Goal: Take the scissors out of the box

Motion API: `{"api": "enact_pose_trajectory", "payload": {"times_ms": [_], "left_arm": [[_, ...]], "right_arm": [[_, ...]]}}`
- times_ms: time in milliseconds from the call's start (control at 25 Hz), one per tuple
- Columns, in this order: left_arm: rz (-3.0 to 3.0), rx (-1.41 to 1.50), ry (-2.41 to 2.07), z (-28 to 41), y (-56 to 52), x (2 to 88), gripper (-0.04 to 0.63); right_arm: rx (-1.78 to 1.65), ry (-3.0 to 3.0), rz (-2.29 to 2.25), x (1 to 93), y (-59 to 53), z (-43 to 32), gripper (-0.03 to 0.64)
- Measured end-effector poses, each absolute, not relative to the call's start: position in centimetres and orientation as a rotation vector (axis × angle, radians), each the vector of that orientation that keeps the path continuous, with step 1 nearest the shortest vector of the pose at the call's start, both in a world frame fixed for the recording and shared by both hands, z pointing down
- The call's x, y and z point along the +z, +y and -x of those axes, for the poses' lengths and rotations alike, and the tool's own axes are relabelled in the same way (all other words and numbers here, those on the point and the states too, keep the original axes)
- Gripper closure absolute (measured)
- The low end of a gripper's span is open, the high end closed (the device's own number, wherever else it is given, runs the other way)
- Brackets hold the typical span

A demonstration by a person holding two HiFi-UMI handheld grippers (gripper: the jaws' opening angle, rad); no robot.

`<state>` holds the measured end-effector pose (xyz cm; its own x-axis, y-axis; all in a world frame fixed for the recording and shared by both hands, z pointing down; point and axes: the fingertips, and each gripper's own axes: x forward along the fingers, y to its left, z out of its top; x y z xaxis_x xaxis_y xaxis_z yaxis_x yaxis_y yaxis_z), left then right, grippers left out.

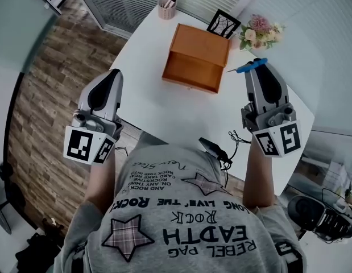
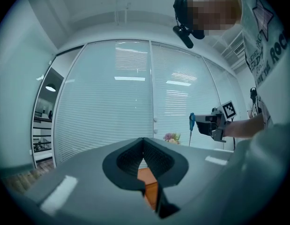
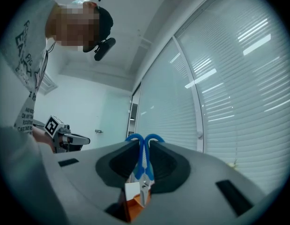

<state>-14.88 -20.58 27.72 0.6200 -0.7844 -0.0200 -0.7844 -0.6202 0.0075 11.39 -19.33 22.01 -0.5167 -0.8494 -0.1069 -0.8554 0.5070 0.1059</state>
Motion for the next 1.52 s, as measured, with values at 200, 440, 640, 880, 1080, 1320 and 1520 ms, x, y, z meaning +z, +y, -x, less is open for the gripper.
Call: {"api": "enact_pose_trajectory", "payload": {"times_ms": [200, 440, 640, 880, 1080, 1320, 1520], "left_arm": [[2.855, 0.033, 1.294, 13.0, -21.1, 27.5, 0.586], [2.884, 0.034, 1.237, 11.1, -21.4, 27.6, 0.586], [2.900, 0.036, 1.198, 9.9, -21.7, 27.6, 0.586], [2.915, 0.037, 1.158, 8.3, -22.0, 27.7, 0.586], [2.921, 0.035, 1.125, 7.3, -22.1, 27.5, 0.586], [2.926, 0.030, 1.109, 6.9, -22.5, 27.4, 0.586], [2.931, 0.024, 1.102, 6.4, -22.5, 27.6, 0.586]], "right_arm": [[0.225, 2.656, 1.579, 21.8, -18.2, -12.9, 0.537], [0.192, 2.596, 1.620, 21.1, -16.6, -15.2, 0.537], [0.214, 2.549, 1.667, 20.3, -15.2, -16.7, 0.537], [0.236, 2.519, 1.683, 20.0, -14.1, -17.5, 0.537], [0.252, 2.505, 1.698, 20.0, -13.7, -17.6, 0.537], [0.245, 2.495, 1.709, 20.2, -13.7, -17.5, 0.537], [0.246, 2.496, 1.711, 20.7, -13.7, -17.7, 0.537]]}}
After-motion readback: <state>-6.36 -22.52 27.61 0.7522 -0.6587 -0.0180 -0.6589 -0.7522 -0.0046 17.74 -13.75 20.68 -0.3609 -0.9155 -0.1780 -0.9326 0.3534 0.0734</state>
